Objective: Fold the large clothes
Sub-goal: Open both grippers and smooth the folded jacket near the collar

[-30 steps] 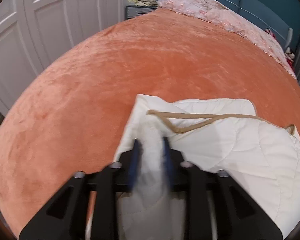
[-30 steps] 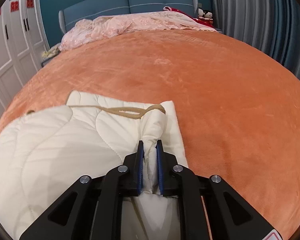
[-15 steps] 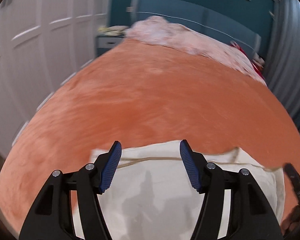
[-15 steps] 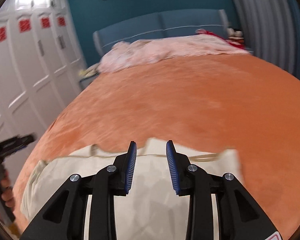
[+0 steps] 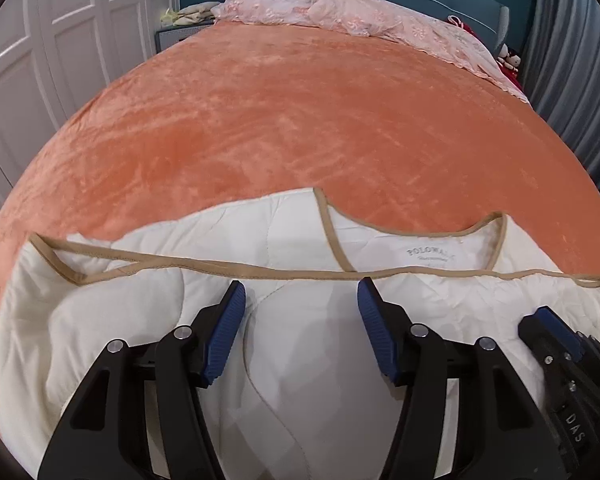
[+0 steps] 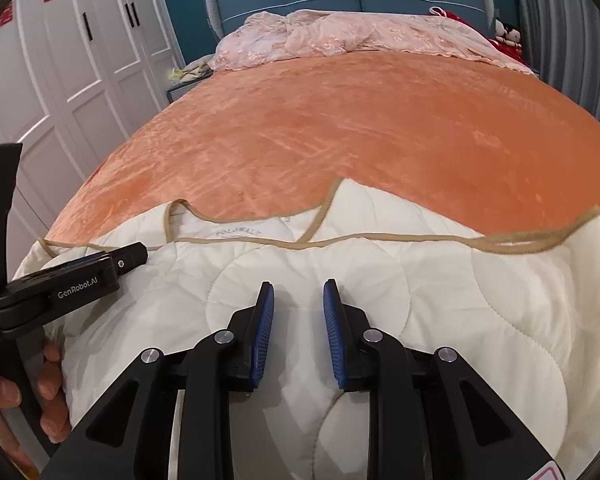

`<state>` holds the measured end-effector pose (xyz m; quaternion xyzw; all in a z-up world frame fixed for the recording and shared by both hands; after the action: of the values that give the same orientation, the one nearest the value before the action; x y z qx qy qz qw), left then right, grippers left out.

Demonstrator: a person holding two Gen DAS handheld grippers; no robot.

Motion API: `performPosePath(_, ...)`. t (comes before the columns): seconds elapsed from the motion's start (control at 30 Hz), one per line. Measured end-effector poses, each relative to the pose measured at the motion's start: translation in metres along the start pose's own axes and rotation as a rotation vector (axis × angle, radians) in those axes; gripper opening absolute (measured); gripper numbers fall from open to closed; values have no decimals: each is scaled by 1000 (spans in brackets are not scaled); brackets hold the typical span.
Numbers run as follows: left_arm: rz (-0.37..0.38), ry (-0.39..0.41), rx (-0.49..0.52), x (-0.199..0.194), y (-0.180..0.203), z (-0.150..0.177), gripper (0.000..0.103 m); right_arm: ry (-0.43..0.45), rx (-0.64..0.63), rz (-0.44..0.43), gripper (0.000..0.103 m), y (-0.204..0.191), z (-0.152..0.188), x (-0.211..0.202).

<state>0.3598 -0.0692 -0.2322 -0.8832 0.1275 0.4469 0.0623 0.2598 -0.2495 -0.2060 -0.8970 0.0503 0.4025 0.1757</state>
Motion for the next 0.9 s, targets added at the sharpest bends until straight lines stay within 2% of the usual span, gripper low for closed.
performPosePath(0.2,-34,13,20,10,1,4,56,5,-11,35,22,0,4,11)
performPosePath(0.9,-92,34,45,23,4,8,58,9,-17,62,22,-2,8,24)
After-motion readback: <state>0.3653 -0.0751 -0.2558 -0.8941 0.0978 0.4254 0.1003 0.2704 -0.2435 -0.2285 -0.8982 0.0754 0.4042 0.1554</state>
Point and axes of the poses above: each gripper's, at about its wrist camera, not at the fingertips, and x roughly the way its jaws point, y to its right, z to its underside, the point moved 10 cm from there along x, roughly the way its jaws point, and after that the axes turned 8 degrees about x, right-handed, at the moved point
